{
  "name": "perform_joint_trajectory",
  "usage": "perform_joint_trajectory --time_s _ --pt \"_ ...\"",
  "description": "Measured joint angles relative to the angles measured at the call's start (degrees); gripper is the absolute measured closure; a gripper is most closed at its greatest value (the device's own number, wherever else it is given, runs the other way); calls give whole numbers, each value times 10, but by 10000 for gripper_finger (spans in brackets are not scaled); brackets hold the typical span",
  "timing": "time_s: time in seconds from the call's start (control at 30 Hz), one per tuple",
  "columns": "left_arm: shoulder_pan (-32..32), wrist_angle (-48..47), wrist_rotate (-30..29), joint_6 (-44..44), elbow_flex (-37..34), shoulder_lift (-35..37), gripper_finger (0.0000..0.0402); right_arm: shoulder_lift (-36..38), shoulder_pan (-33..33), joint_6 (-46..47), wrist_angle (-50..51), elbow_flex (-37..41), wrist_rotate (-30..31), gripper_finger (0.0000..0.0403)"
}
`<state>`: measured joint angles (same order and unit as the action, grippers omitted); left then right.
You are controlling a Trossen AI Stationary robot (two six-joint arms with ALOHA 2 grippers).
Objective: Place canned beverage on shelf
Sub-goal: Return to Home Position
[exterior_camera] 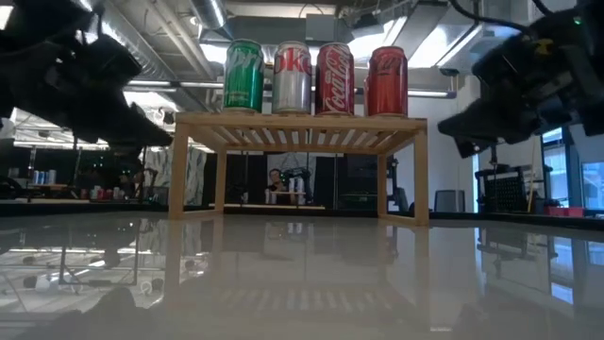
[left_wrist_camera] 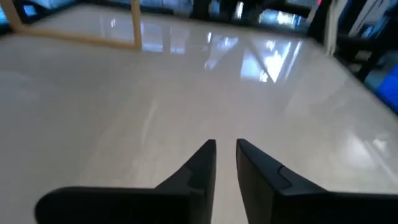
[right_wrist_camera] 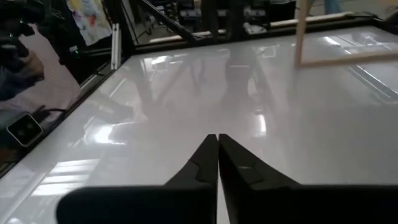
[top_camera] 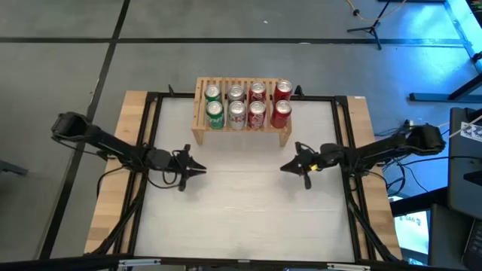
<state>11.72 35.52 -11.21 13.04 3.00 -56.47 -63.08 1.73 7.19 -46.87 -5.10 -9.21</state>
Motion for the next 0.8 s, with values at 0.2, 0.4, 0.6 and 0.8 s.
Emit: perform_joint_trajectory --time_s 0.2,0.4,0.6,0.8 --pt "-17 -70 -17 -17 -26 139 361 71 -34 3 18 47 6 397" --pt "-19 -189 -55 -31 -26 275 362 144 -37 -4 84 47 7 397" --pt "-19 -323 -67 -12 -26 400 362 222 -37 -5 133 47 11 397" --pt "-18 -323 -67 -31 -26 471 362 318 -36 -2 235 47 82 397"
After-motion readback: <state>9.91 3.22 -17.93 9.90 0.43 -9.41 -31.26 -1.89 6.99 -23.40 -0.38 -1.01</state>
